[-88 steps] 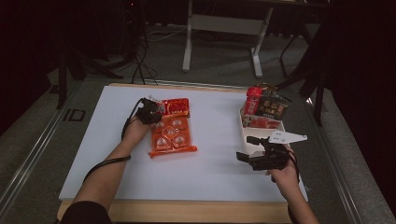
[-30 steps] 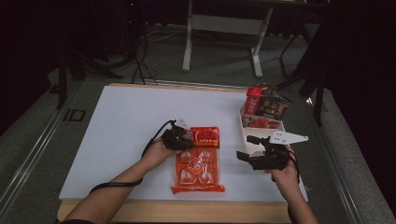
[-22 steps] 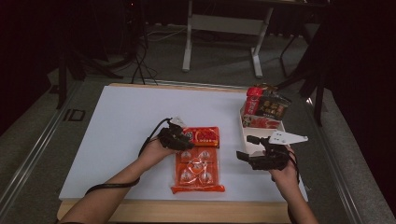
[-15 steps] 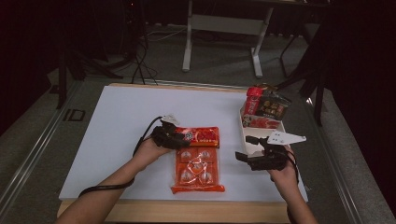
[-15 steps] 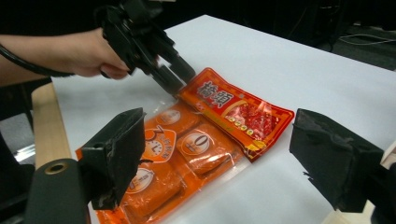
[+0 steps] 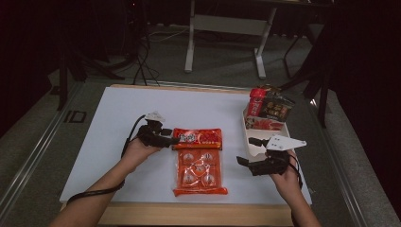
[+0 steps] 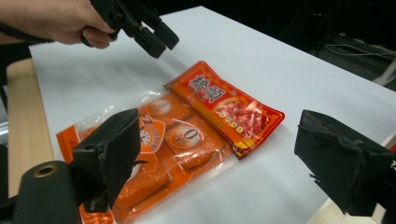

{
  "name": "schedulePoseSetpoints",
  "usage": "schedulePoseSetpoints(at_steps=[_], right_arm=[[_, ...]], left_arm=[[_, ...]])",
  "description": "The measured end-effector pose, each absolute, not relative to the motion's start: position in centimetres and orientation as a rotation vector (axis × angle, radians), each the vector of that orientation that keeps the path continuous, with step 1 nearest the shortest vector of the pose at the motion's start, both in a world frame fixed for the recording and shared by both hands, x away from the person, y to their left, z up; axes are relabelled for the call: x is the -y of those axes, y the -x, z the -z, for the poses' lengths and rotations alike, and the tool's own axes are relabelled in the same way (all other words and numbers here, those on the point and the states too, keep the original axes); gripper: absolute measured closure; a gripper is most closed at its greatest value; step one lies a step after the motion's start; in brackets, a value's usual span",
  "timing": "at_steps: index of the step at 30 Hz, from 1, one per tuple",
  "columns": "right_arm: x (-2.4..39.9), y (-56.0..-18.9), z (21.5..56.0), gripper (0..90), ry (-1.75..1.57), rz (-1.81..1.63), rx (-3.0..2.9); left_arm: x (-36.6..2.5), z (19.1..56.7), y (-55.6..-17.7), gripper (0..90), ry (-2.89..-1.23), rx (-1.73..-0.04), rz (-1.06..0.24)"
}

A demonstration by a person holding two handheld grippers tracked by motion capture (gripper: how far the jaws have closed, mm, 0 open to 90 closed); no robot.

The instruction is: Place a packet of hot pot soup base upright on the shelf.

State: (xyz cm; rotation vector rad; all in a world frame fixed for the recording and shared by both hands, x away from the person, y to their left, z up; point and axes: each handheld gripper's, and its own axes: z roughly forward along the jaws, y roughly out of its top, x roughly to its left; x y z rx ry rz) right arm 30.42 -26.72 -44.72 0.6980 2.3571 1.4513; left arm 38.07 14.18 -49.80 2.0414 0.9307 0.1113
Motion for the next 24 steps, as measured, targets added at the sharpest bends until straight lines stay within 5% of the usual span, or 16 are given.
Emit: schedulePoseSetpoints(at_steps=[11,24], right_arm=[[26.5,-30.0,44.7,10.8,-0.761,-1.460,-2.315],[26.5,-29.7,44.6,13.0,-0.760,-1.466,-2.315]], left_arm=[[-15.3,52.5,-39.2,35.6,-2.005,-1.016,-0.075],[-13.6,54.6,-40.8,39.3,-2.057,-1.047,-0.042]])
